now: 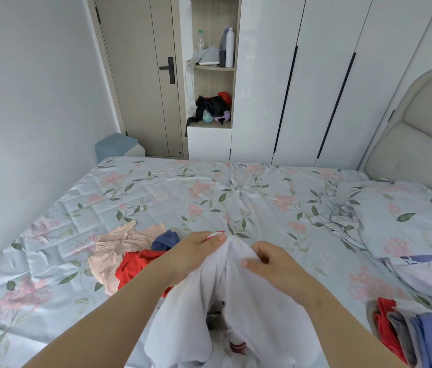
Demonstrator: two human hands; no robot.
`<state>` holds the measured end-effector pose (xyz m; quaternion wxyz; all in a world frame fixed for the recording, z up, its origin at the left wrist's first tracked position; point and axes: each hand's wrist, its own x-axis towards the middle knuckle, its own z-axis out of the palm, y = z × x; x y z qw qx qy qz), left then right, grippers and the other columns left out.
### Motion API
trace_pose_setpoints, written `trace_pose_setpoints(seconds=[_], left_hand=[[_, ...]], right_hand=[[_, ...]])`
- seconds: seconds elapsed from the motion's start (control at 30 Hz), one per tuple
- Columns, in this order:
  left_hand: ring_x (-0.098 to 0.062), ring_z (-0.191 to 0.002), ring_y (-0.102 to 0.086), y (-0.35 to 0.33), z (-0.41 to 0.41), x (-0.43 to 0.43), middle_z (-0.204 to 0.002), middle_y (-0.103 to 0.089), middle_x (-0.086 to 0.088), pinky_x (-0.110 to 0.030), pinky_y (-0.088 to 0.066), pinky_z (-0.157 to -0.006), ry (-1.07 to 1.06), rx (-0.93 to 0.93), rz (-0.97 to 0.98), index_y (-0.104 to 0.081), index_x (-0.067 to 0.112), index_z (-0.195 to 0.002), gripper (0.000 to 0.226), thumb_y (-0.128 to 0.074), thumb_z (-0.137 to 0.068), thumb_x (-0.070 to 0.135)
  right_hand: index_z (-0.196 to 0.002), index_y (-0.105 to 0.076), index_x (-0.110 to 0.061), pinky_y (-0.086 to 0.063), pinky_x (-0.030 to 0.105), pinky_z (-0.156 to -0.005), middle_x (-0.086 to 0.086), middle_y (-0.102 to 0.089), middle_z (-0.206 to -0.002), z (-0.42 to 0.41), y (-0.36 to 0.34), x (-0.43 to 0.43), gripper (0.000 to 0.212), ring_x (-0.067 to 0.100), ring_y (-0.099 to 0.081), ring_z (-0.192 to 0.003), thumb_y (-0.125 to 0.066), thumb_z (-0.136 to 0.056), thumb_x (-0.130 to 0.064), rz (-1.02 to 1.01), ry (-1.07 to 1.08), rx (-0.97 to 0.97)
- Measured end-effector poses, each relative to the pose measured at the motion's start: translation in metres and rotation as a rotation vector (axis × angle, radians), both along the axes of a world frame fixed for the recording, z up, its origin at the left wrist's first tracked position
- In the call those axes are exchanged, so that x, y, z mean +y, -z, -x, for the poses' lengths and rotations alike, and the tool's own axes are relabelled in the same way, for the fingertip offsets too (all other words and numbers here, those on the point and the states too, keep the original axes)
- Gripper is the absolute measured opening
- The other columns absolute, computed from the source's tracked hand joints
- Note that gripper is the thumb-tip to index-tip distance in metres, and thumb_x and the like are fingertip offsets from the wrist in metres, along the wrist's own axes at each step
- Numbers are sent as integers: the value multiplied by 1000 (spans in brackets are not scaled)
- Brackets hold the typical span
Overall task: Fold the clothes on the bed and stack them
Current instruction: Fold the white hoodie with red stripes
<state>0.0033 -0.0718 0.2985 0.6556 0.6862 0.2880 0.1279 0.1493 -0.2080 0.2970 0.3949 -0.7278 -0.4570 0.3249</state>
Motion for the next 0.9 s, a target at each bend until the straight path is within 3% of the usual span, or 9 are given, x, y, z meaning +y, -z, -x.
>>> trace_pose_setpoints(seconds=[0.07,0.17,0.33,0.43,0.53,0.6,0.67,0.8,0.9], left_hand=[[-25,-114,-58,-2,-3,1,-118,-64,-9,-41,-40,-106,-126,-23,130,-63,6,-109,36,-53,-94,37],[-28,-108,-61,-3,-2,4,-110,-67,-13,-43,-42,-103,-158,-11,108,-64,2,-109,35,-49,-97,31],[-26,-109,-59,-4,8,8,-109,-66,-7,-46,-38,-106,-11,86,51,-63,-2,-113,47,-59,-90,39],[-27,-111,-60,-9,8,0,-117,-66,-12,-41,-43,-104,104,112,166,-65,6,-112,32,-56,-91,29],[-30,-110,-60,-11,7,-2,-118,-66,-14,-44,-43,-103,24,-1,339,-63,7,-117,43,-60,-80,31],[-31,-117,-57,-9,7,4,-124,-63,-16,-48,-39,-107,-89,-103,421,-57,7,-127,55,-61,-80,34],[-29,-118,-57,-10,9,9,-126,-62,-14,-47,-38,-107,-220,-165,465,-54,9,-130,48,-56,-89,33],[-27,-118,-57,-9,9,13,-130,-59,-11,-45,-39,-107,-336,-181,541,-51,12,-133,54,-60,-89,42],[-33,-104,-61,-12,12,10,-111,-66,-20,-46,-45,-96,-383,-189,653,-57,4,-122,52,-50,-93,47]], right_hand=[[-75,-54,-21,-32,12,-54,-11,-48,-71,0,15,-6,17,2,-44,-63,-64,-88,-23,122,-49,-34],[-60,-39,-21,-28,16,-51,-7,-41,-64,-12,34,-12,37,8,-39,-61,-61,-90,-23,185,122,-262],[-79,-47,-11,-34,32,-62,4,-52,-74,-34,4,1,17,26,-52,-76,-47,-95,-15,22,462,-386],[-106,-58,-15,-30,21,-70,-2,-57,-98,-28,-28,16,18,17,-51,-92,-42,-98,-11,-204,430,-262],[-145,-26,-35,-24,16,-92,-20,-36,-125,-15,-42,23,50,2,-36,-113,-38,-100,-15,-143,175,49],[-149,-11,-37,-24,20,-98,-21,-26,-138,-13,-34,23,61,6,-32,-124,-38,-100,-13,-113,126,114],[-150,-15,-29,-22,25,-109,-12,-21,-153,-18,-18,21,59,10,-23,-139,-38,-100,-10,-146,221,96],[-134,-44,-17,-35,27,-96,0,-45,-132,-19,21,10,36,18,-44,-120,-38,-100,-12,19,395,121],[-97,-57,-11,-39,28,-78,5,-55,-101,-14,41,5,16,18,-50,-87,-44,-94,-3,221,422,185]])
